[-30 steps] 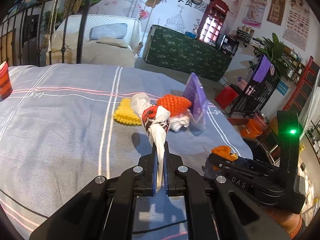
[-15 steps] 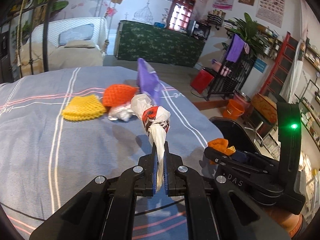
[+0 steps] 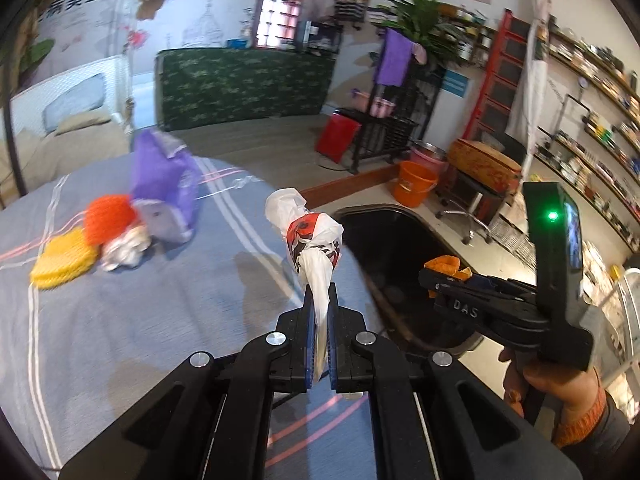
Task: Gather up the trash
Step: 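Carry the orange peel into the bin and open the right gripper, then lower the white-and-red plastic bag into the bin and open the left gripper, then move both grippers back over the table toward the mesh nets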
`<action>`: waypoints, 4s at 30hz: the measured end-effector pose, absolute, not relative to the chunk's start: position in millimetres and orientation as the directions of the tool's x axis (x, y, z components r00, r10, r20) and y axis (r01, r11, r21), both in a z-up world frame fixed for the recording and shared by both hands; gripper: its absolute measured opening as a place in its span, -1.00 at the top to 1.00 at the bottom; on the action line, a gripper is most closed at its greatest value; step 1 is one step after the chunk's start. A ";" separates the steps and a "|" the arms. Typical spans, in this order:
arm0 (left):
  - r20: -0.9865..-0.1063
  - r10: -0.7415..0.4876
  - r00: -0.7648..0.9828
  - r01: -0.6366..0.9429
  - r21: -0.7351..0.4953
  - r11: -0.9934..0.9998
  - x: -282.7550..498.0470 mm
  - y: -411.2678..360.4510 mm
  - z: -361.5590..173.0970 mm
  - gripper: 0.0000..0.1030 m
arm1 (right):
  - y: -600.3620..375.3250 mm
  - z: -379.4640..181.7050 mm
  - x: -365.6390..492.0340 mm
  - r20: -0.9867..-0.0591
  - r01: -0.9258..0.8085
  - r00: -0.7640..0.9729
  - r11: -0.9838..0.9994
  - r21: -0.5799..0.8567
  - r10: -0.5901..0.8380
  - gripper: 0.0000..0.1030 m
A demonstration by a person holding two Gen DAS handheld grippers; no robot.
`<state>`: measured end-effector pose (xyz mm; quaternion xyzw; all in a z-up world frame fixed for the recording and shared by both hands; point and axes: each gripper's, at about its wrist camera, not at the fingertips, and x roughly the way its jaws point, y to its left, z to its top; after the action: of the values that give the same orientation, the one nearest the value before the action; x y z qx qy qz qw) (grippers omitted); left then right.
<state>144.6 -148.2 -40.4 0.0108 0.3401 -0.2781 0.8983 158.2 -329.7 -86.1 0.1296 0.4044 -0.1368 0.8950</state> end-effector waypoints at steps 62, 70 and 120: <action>-0.772 -0.535 0.343 0.706 -0.164 0.689 188.3 -312.3 -89.6 -0.06 | -412.7 -107.2 108.3 -0.782 0.591 0.550 0.798 0.118 -0.292 -0.31; -0.756 -0.537 0.374 0.707 -0.143 0.692 181.5 -309.6 -82.2 -0.23 | -413.7 -109.1 111.7 -0.788 0.602 0.539 0.790 0.115 -0.297 -0.32; -0.740 -0.105 0.664 -0.002 -0.142 0.990 260.7 59.3 -68.1 -0.43 | -173.2 -53.9 231.1 -0.731 -0.003 0.679 0.996 0.089 0.068 -0.40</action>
<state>260.7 59.3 -68.1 -0.0653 0.4088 -0.0285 0.9098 231.1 -173.2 -53.9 0.0404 0.4002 0.0194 0.9153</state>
